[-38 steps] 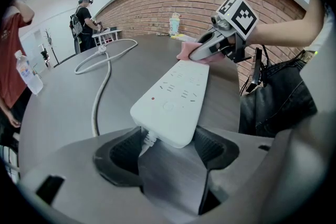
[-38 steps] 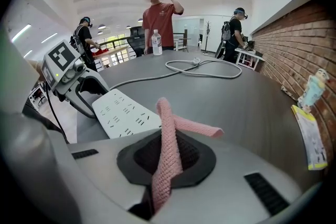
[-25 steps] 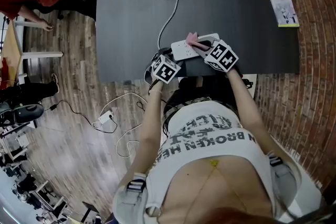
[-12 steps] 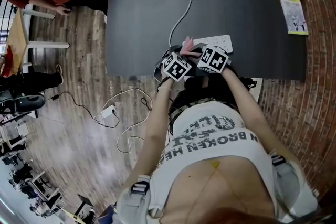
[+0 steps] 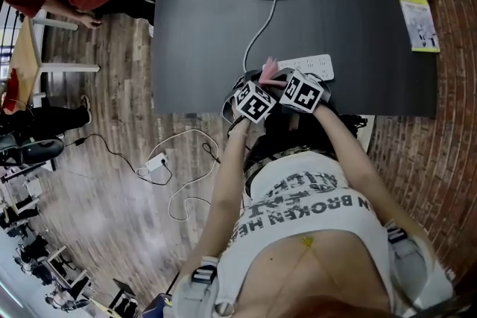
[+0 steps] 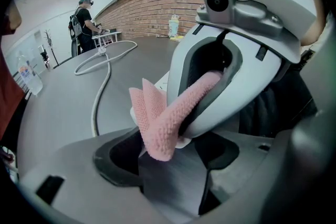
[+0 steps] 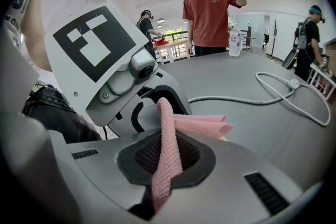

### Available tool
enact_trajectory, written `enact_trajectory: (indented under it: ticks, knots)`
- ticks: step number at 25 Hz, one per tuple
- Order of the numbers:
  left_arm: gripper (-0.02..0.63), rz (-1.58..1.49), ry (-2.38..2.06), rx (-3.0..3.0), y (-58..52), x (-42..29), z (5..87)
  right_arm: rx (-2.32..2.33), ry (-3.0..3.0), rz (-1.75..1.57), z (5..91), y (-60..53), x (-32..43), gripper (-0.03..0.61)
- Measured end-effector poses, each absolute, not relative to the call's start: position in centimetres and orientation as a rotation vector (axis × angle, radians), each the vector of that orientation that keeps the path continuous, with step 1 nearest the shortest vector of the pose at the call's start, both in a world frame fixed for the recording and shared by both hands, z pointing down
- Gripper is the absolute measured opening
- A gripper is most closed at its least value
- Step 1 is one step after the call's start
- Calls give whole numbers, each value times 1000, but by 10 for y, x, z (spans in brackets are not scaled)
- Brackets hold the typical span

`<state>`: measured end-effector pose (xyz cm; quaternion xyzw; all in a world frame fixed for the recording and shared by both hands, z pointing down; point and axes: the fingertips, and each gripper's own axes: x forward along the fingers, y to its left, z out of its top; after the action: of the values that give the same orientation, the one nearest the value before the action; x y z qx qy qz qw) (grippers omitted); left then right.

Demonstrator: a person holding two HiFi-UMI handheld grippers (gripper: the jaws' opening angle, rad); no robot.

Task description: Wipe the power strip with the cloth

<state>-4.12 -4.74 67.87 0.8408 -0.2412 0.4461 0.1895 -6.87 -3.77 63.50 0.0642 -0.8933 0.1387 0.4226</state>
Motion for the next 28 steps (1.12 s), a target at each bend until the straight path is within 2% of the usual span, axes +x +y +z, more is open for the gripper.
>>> enact_trajectory:
  ticks: [13,28]
  knots:
    - [298,1258,-674,2360,-49,-42,679,216,-2213,278,634,-41,-63,15]
    - [298,1262,-678,2353,-49,-42,681,351,-2198,335,635,-53,-23,17]
